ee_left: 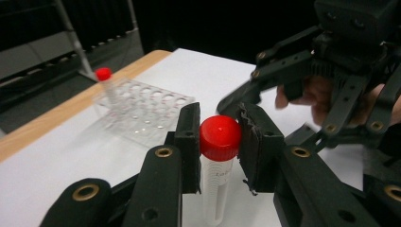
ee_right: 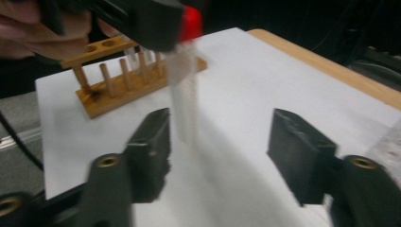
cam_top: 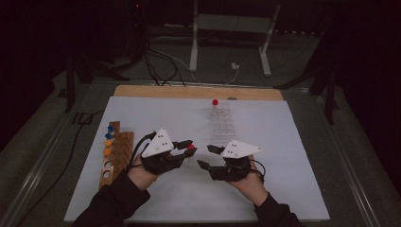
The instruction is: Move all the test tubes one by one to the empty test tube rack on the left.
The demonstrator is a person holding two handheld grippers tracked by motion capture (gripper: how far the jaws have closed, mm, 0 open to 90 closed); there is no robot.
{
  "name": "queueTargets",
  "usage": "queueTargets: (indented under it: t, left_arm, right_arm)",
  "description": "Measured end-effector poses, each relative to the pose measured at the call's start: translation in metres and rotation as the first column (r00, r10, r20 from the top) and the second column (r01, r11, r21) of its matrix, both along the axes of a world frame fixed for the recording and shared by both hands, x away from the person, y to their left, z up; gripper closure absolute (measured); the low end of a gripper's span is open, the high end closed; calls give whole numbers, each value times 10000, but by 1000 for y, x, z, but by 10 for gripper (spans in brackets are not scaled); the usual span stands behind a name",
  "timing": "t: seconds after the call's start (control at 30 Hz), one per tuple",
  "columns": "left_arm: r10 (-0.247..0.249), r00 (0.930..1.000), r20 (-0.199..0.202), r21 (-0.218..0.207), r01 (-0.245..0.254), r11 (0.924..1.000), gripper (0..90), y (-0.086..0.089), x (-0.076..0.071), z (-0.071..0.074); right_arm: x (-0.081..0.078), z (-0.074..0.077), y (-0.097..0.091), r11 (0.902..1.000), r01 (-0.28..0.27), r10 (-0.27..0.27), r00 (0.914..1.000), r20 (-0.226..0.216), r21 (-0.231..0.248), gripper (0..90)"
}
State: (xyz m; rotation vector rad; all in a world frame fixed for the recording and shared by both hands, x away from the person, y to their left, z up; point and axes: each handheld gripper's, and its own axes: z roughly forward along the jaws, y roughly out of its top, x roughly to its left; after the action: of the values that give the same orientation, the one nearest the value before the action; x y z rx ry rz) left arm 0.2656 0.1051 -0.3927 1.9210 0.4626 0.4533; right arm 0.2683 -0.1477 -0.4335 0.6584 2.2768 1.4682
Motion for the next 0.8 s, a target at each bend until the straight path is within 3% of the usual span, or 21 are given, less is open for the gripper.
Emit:
queueTargets:
  t: [0.2, 0.4, 0.67, 0.8]
  left_arm:
    - [451, 9988, 173, 146, -454, 9989, 720, 24, -6, 10]
    - [1176, 9926, 309, 179, -1182, 9928, 720, 57, -12, 18]
    - [2141, 9760, 410, 228, -2151, 9763, 719, 97, -21, 24]
    - [2525, 9666, 443, 98, -2532, 9674, 719, 115, -28, 28]
  right_arm:
    - [1, 3, -4, 9984, 396, -398, 9992, 26, 411, 144]
    - [2, 5, -7, 9971, 391, -387, 9992, -63, 653, 31]
    - [6, 4, -10, 9972, 399, -380, 9988, -296, 635, 0]
    - [6, 4, -12, 9960, 466, -451, 9988, -207, 762, 0]
